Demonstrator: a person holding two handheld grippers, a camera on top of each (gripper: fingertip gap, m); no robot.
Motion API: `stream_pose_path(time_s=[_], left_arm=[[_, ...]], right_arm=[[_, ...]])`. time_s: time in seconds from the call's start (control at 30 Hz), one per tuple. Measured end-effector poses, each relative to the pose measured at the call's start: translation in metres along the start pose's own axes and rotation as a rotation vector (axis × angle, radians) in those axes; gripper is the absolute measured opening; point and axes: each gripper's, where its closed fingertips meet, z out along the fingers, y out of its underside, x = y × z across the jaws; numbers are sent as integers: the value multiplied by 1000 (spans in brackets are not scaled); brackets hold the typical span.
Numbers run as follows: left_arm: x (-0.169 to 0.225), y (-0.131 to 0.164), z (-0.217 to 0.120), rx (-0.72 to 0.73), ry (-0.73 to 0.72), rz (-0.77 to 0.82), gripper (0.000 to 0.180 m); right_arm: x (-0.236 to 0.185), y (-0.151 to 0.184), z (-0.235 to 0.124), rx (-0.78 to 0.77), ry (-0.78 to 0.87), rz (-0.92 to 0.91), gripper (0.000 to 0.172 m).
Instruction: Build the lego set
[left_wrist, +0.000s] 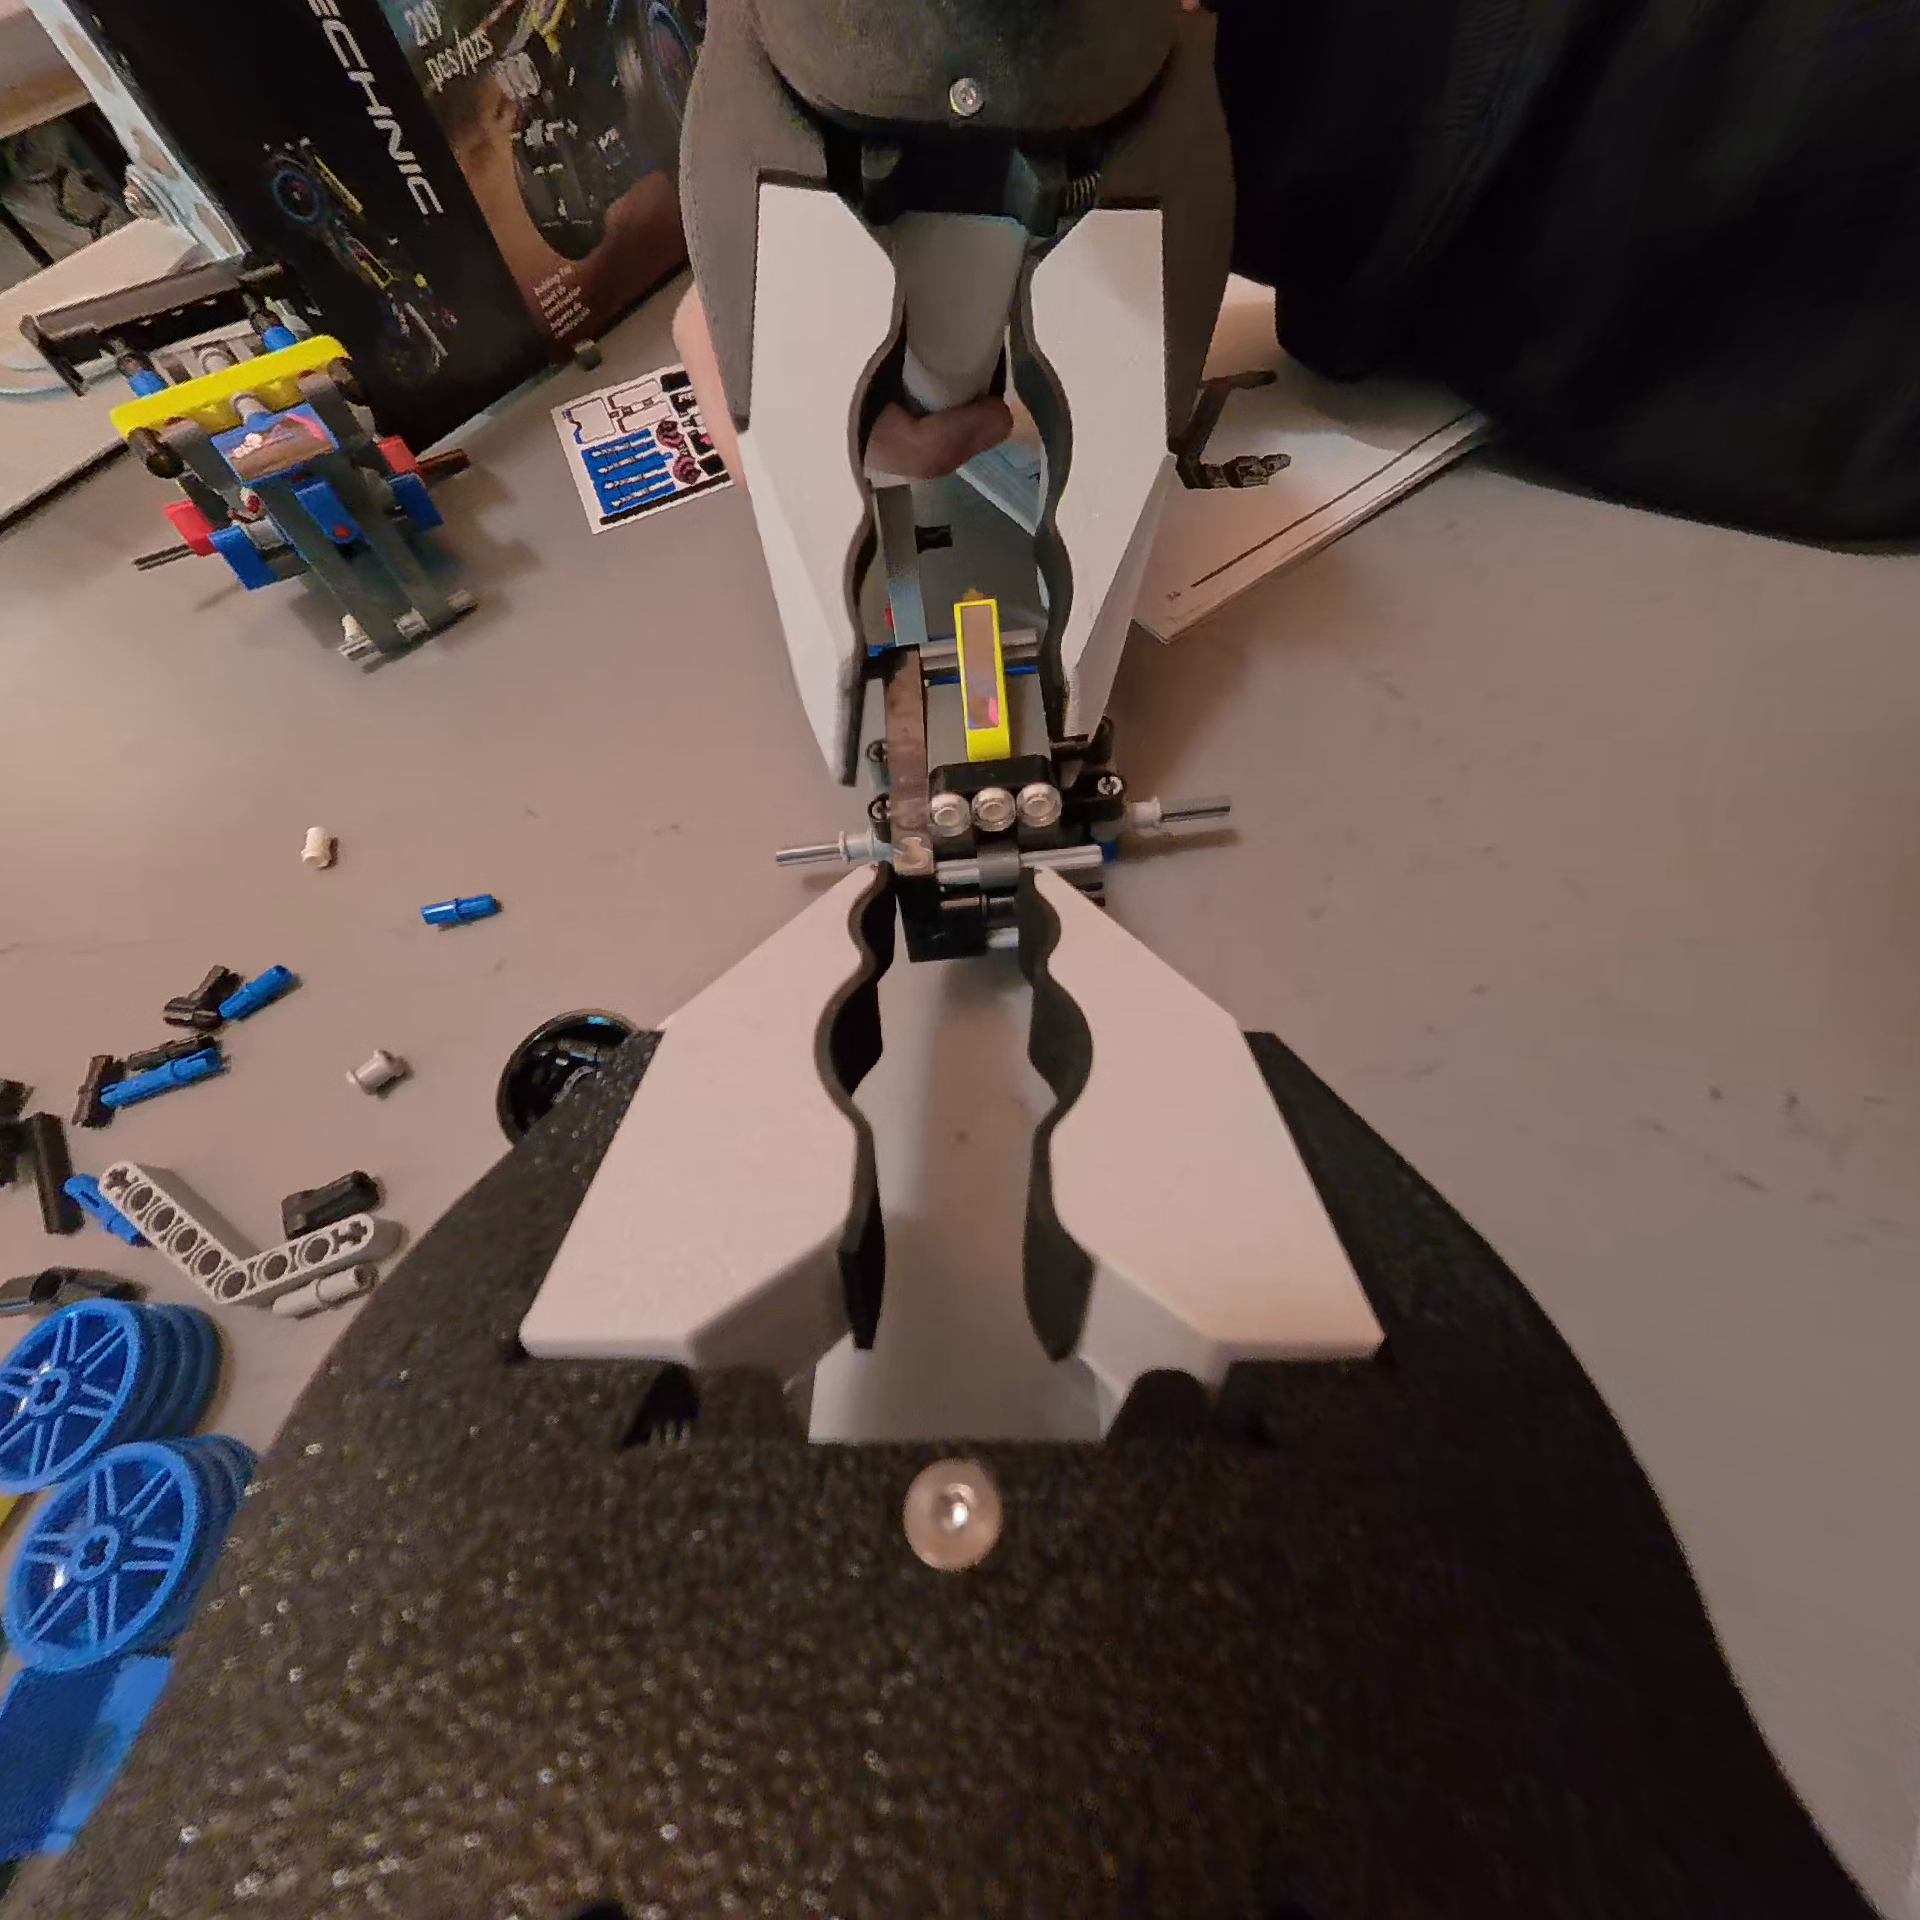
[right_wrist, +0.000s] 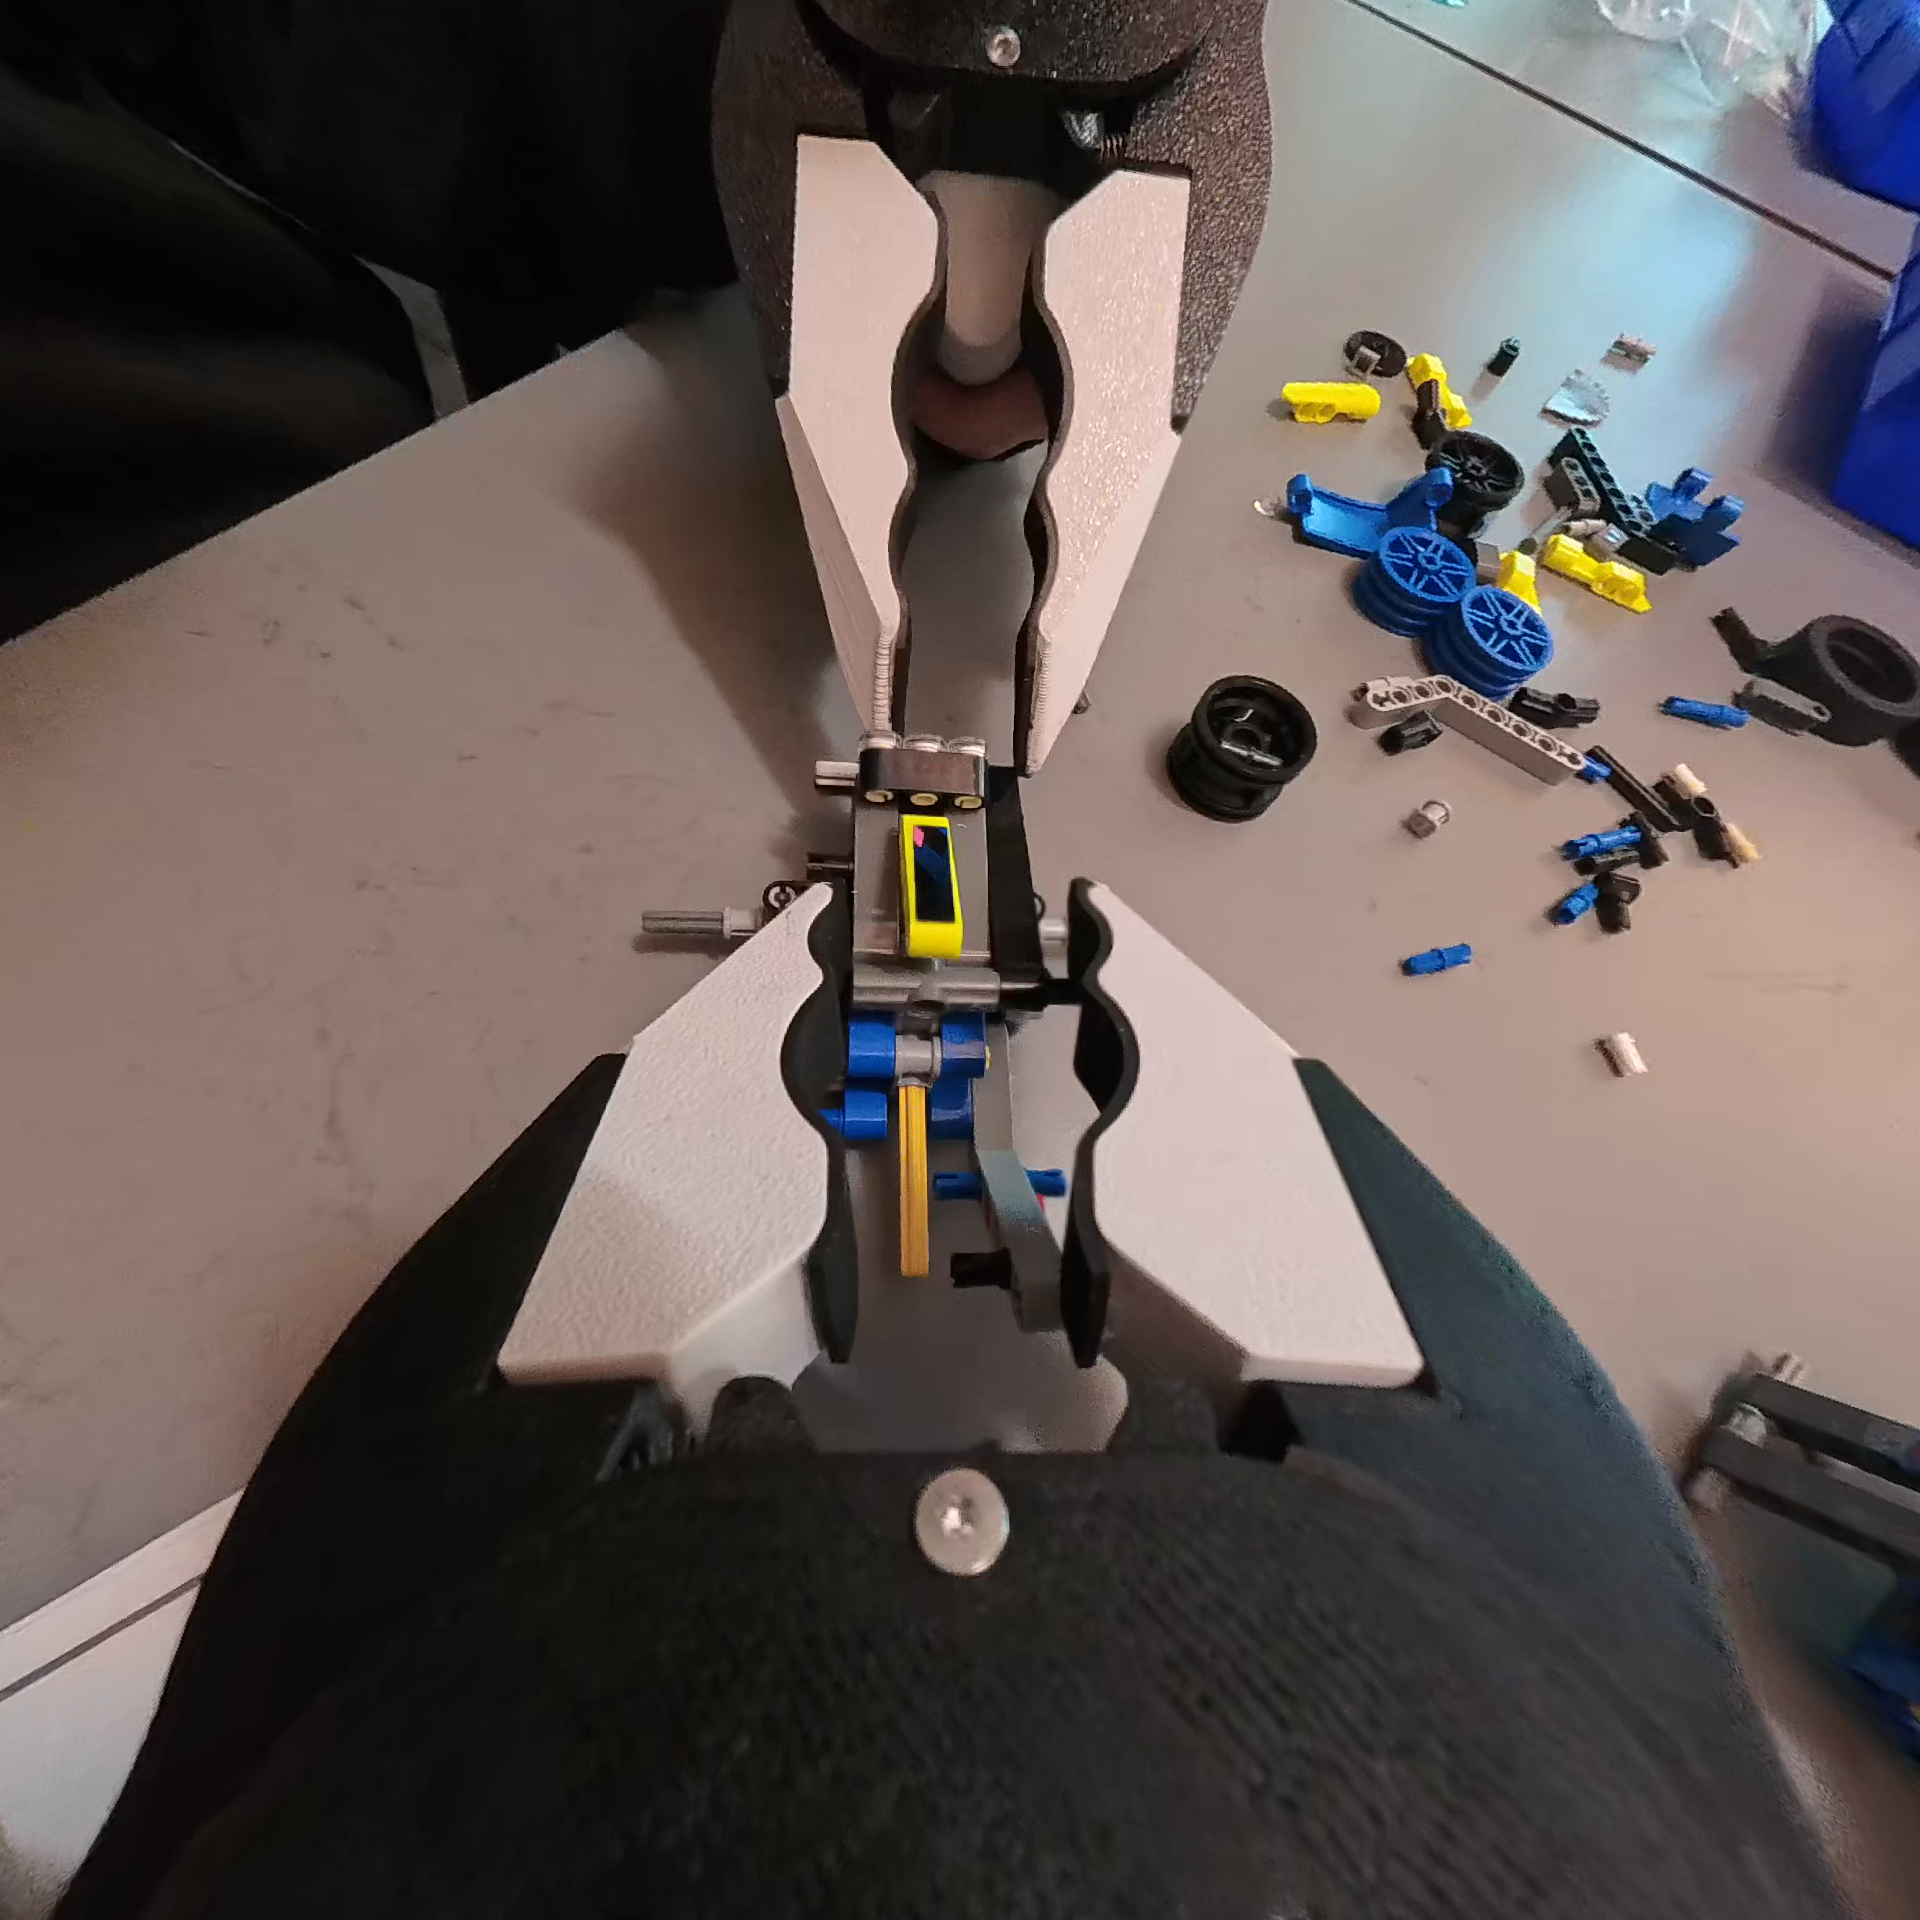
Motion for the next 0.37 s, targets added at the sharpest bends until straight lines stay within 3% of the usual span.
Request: stream_pose_path(time_s=[0.13, 0.2, 0.3, 0.37], left_arm=[[-1, -1, 0, 8, 0, 6, 20], [-6, -2, -1, 16, -28, 3, 0], [-5, -7, -4, 56, -3, -20, 0], [-4, -7, -3, 52, 18, -47, 12]], right_arm=[[1, 2, -3, -37, 17, -4, 39], [0, 4, -5, -62, 13, -2, 39], [3, 5, -6, -91, 52, -26, 35], [3, 4, -6, -114, 65, -38, 36]])
